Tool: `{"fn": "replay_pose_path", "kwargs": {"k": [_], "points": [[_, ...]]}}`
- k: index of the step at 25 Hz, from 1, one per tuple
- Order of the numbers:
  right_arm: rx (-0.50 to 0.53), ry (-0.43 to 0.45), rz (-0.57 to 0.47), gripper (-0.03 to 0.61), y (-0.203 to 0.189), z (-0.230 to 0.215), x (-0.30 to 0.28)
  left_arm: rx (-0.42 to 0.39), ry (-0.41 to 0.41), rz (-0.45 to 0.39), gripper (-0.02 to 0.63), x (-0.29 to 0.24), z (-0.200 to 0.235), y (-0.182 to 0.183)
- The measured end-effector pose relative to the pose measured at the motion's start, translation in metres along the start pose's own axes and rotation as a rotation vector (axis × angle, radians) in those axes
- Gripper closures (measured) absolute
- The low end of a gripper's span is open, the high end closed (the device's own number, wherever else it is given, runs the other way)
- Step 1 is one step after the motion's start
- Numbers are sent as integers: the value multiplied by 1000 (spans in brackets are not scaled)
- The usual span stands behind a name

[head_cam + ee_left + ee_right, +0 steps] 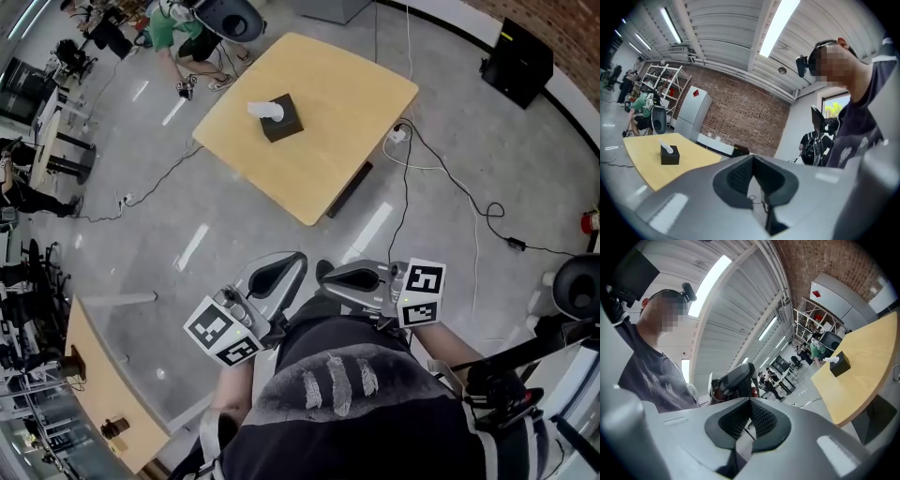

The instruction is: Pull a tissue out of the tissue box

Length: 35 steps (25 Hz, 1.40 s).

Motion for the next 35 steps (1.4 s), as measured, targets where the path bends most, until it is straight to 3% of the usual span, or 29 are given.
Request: {"fn": "replay_pose_path", "kwargs": {"k": [4,13,19,25,29,35], "points": [[16,-5,-37,580,18,-8,2,9,-19,-20,617,-10,18,4],[122,-197,-90,580,60,-45,1,-5,-65,-79,617,-28,69,28],[194,-272,-36,580,85,-72,-28,1,-52,-107,617,-24,118,43],[184,-345,6,580,92,-97,-63,32,-87,-140,617,-15,163,51],[143,-306,66,580,92,-110,-118,81,-53,-180,617,18,205,59],[196,-360,119,580,94,-107,-136,74,-141,-225,617,16,214,71]]}}
Point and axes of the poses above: the fingertips, and each gripper's own axes: x backward along the fingers, z to its left, y out of its top, the point moved 4 cm from there along x, backward along the fingers, and after that the axes turned 1 degree about y, right-handed, at the moved point
